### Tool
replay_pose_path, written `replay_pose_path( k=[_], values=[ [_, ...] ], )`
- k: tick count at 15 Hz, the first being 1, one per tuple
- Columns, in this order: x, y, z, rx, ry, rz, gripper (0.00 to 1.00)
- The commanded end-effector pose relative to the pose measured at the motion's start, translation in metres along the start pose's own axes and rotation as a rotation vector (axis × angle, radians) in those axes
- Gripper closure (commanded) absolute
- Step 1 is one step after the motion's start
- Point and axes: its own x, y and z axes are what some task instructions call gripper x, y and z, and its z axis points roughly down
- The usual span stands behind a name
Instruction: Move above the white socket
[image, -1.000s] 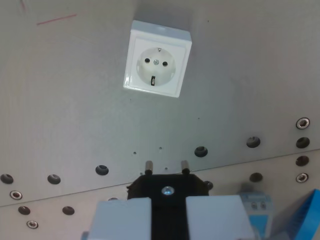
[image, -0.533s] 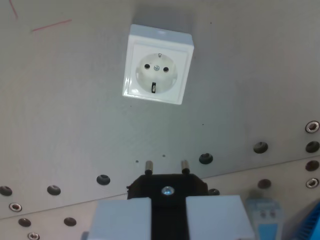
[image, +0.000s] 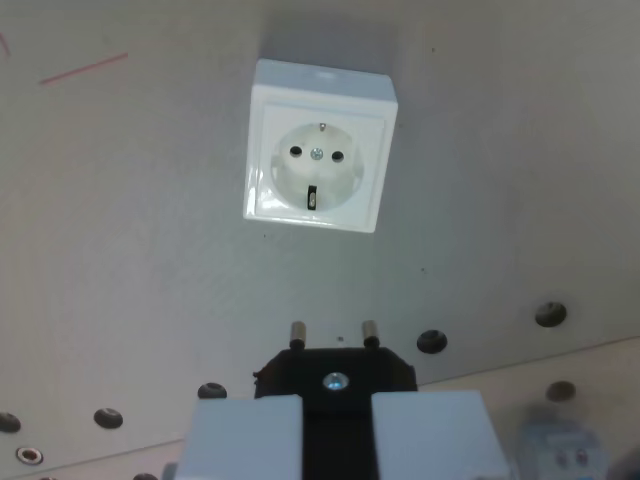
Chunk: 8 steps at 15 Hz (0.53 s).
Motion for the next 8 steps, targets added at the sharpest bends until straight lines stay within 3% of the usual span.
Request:
replay_pose_path(
  k=[1, 8],
  values=[
    [-0.002, -0.003, 0.014, 0.019, 0.083, 0.086, 1.0],
    [-0.003, -0.004, 0.041, 0.023, 0.094, 0.122, 1.0]
  ],
)
